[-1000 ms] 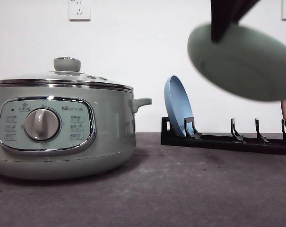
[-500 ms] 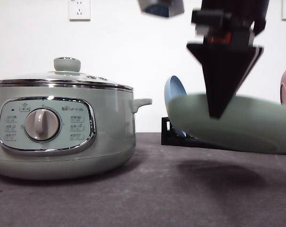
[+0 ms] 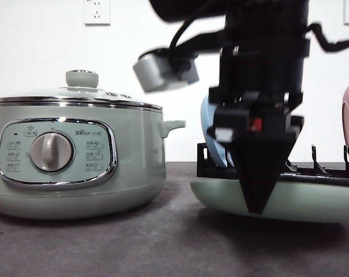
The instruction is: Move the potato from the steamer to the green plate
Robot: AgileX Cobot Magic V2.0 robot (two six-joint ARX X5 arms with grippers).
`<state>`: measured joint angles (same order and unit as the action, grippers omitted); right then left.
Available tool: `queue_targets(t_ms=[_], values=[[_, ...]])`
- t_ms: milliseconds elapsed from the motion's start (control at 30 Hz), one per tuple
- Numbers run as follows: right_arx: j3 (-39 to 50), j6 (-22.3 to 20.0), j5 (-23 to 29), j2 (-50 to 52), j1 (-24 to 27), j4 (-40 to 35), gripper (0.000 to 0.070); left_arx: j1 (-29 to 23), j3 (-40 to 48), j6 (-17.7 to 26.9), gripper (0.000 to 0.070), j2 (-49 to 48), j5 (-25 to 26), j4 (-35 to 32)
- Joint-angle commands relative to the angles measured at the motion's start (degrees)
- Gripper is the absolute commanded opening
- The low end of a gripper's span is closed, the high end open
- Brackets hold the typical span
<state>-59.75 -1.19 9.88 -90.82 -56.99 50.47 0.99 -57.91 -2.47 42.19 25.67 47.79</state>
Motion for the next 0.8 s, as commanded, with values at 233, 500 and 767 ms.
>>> queue_targets(t_ms=[233, 500, 767], values=[[-0.57, 1.25, -2.82, -2.93, -0.52, -1.56, 0.0334, 0.04, -1.38, 0.34, 0.0560, 0.15, 0.31, -0.63], [-1.11, 1.03, -2.30, -2.06, -0.34, -1.60, 0.0359, 0.04, -1.38, 0.34, 0.0560, 0.16, 0.31, -0.63], [-4.96, 0.14, -2.32, 4.54, 2.01, -0.60, 0.0359, 0.04, -1.38, 0.34, 0.0560, 0.17, 0.31, -0.63]])
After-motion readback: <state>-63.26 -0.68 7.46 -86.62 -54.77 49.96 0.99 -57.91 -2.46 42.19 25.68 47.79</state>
